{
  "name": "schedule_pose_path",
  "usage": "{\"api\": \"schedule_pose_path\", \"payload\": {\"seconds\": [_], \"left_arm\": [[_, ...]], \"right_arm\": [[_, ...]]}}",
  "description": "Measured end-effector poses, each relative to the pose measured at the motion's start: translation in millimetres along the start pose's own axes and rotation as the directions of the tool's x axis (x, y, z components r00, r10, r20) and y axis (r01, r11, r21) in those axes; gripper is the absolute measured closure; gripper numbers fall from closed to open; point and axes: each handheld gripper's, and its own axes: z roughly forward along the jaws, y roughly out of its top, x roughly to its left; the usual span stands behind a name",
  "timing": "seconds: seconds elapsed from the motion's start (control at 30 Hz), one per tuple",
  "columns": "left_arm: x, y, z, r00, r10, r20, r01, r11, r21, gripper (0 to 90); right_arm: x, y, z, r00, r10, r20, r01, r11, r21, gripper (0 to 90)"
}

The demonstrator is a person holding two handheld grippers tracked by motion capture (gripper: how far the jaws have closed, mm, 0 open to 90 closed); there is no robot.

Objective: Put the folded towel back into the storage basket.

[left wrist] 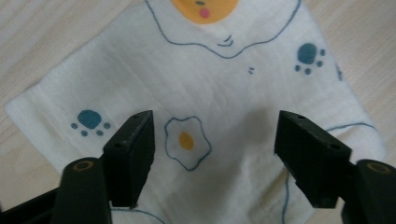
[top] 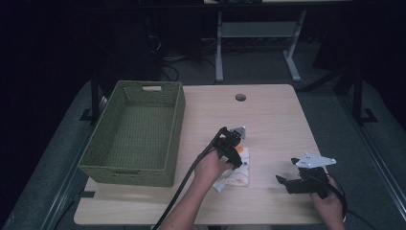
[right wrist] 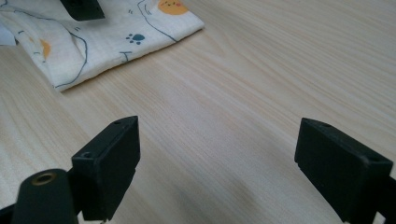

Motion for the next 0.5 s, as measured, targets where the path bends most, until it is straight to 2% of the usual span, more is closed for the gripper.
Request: {"api": "schedule_pose_path", "payload": {"seconds": [0.03,0.13,0.2,0.3,0.5], "left_arm": [[0.7,0.2,2.7,0.9999,-0.016,0.0,0.016,0.9998,0.006,31.7],[2.1,0.9,5.6,0.9999,-0.015,-0.002,0.015,0.9998,0.009,32.7],[2.2,1.1,6.7,0.9999,-0.012,-0.007,0.012,0.9999,0.008,33.3],[-1.2,0.1,7.5,0.9991,0.005,-0.043,-0.004,1.0,0.007,36.7],[-0.5,-2.6,5.8,0.9982,0.017,-0.058,-0.018,0.9998,-0.005,45.1]], "right_arm": [[0.4,0.2,-0.2,1.0,0.001,0.0,-0.001,1.0,0.0,13.8],[0.3,0.2,-0.1,1.0,0.0,-0.001,0.0,1.0,0.001,13.8],[0.3,0.1,-0.2,1.0,0.001,0.0,-0.001,1.0,-0.001,13.8],[0.4,0.2,-0.7,1.0,0.004,0.001,-0.004,1.0,-0.002,13.8],[1.5,0.7,-0.6,1.0,0.004,-0.002,-0.004,1.0,-0.004,13.8]]}}
